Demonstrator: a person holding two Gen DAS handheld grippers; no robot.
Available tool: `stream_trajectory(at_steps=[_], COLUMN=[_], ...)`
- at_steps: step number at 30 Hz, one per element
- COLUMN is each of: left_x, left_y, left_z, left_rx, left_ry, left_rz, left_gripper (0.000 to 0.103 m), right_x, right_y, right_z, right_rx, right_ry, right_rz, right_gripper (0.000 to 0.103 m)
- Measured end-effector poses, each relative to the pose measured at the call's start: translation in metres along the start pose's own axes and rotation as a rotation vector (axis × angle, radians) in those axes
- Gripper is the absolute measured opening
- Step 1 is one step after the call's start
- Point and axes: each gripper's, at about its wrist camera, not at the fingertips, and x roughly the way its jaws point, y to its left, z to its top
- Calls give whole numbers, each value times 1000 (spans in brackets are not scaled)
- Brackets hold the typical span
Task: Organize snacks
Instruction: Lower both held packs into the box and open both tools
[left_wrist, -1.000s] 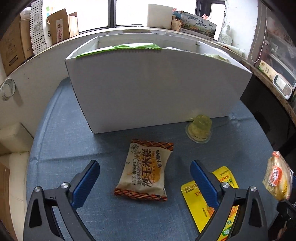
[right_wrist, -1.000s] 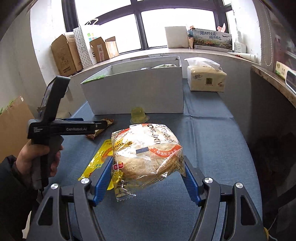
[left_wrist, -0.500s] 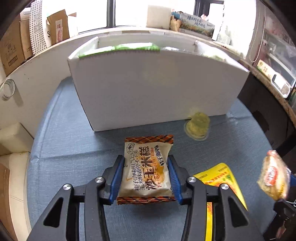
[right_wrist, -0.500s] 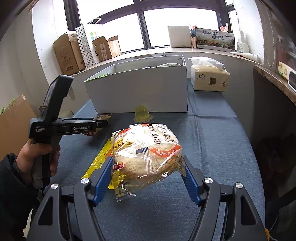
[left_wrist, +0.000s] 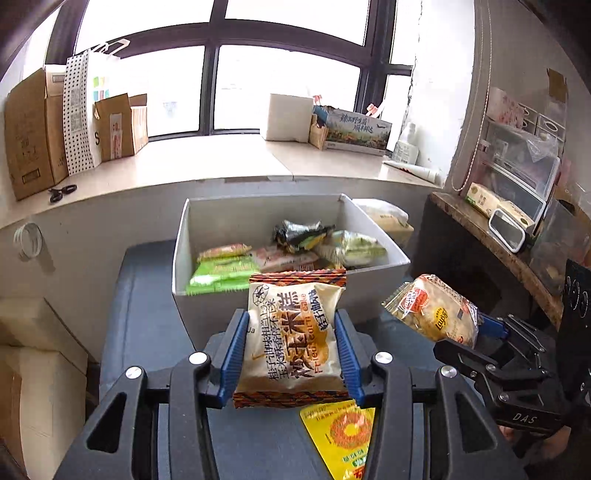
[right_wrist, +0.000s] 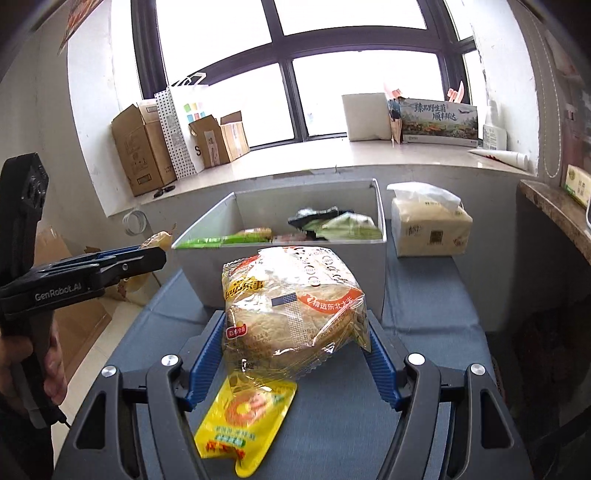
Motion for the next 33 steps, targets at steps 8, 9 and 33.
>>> stream_trajectory(at_steps=[8, 9, 33], left_x=[75, 85, 88], left_y=[22, 23, 31], left_z=[75, 79, 61], left_rx=[-32, -31, -54], left_ry=[57, 61, 74], left_rz=[47, 58, 78], left_gripper=[51, 51, 103], right_x=[71, 80, 68], right_y=[-18, -22, -43], right_z=[88, 95, 97], right_rx=[54, 60, 127], right_ry=[37, 48, -21], right_rz=[-26, -33, 30], right_gripper=[75, 75, 103])
